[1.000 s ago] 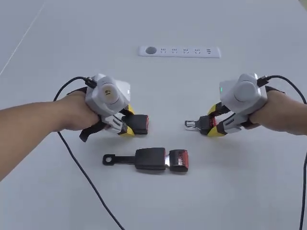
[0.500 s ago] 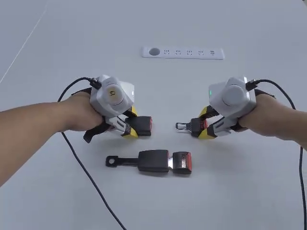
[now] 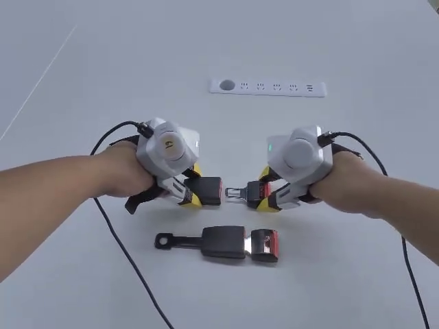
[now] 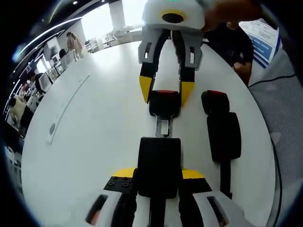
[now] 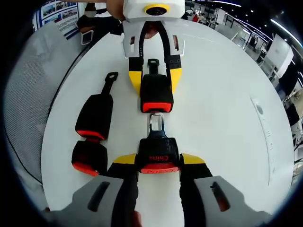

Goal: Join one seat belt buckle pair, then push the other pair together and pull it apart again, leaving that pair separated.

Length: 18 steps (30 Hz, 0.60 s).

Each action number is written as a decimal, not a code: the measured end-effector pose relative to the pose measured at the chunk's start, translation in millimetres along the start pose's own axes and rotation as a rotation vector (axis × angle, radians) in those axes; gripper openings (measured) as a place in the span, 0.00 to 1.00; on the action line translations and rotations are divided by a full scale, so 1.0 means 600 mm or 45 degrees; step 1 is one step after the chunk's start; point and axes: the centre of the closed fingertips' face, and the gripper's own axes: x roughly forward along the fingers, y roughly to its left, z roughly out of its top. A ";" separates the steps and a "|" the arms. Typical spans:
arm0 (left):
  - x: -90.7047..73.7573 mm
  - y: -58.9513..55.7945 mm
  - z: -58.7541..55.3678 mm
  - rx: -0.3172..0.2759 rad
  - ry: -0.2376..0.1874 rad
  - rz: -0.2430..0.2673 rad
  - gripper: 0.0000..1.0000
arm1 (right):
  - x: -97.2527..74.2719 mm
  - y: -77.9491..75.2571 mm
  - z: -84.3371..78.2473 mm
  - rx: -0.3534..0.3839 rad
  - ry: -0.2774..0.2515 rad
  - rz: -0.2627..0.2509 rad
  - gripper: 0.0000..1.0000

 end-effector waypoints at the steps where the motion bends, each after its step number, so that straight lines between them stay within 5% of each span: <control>1: 0.000 0.000 0.000 0.001 0.002 0.000 0.34 | 0.001 0.000 0.004 -0.004 0.000 -0.005 0.31; 13: 0.000 -0.001 0.000 0.008 0.020 -0.001 0.33 | 0.004 0.001 0.019 -0.057 -0.002 -0.024 0.31; 18: 0.000 -0.003 0.002 0.006 0.015 -0.002 0.33 | 0.012 0.000 0.029 -0.012 -0.043 -0.006 0.31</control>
